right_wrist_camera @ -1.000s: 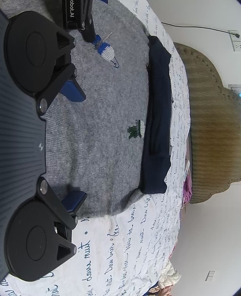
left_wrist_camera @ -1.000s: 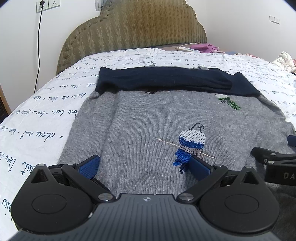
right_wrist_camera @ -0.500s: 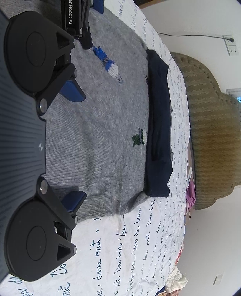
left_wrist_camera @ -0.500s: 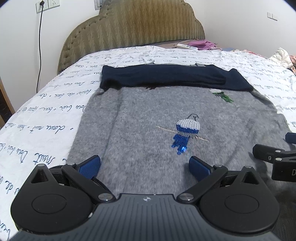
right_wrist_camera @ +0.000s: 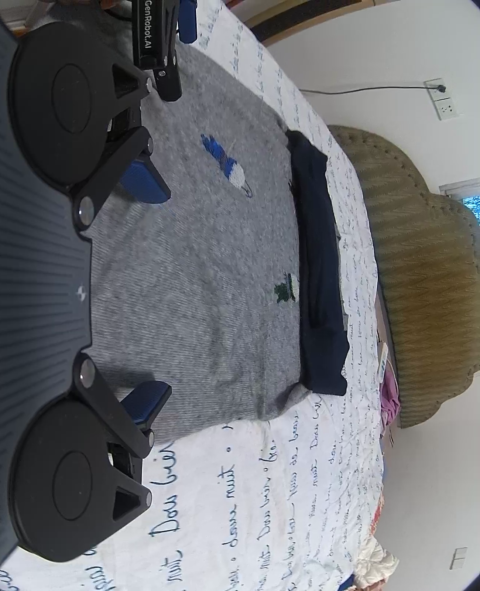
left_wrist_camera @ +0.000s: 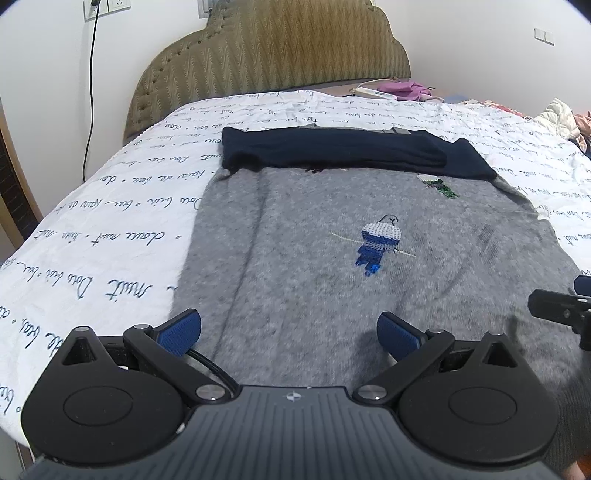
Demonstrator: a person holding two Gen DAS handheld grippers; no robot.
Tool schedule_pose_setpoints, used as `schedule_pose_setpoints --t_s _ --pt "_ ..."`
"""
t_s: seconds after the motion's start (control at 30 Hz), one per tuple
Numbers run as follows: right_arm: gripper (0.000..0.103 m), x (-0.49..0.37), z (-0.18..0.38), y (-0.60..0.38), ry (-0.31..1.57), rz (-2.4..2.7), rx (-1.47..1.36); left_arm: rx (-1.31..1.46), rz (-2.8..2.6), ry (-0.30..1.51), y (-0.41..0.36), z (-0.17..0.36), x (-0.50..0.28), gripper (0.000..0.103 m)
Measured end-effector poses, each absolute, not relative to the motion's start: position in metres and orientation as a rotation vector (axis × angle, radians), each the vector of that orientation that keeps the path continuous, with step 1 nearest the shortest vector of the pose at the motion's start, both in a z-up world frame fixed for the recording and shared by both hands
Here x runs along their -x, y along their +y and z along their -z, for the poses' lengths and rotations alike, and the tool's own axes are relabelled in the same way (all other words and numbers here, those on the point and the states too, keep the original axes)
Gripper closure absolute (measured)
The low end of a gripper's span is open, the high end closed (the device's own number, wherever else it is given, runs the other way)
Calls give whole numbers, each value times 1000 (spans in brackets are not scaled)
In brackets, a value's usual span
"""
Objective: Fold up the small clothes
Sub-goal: 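Move both open tools along the grey sweater body toward its hem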
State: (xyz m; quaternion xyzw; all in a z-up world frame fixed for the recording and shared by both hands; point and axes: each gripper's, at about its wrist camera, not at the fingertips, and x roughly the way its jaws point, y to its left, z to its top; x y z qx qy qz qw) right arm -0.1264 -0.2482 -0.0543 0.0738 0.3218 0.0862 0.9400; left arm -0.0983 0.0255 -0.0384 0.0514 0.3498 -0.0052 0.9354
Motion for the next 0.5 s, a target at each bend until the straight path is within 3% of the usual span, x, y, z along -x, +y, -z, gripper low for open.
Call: schedule_pose_setpoints --t_s 0.5 --pt "0 160 49 -286 639 -178 -206 38 25 752 108 28 135 1"
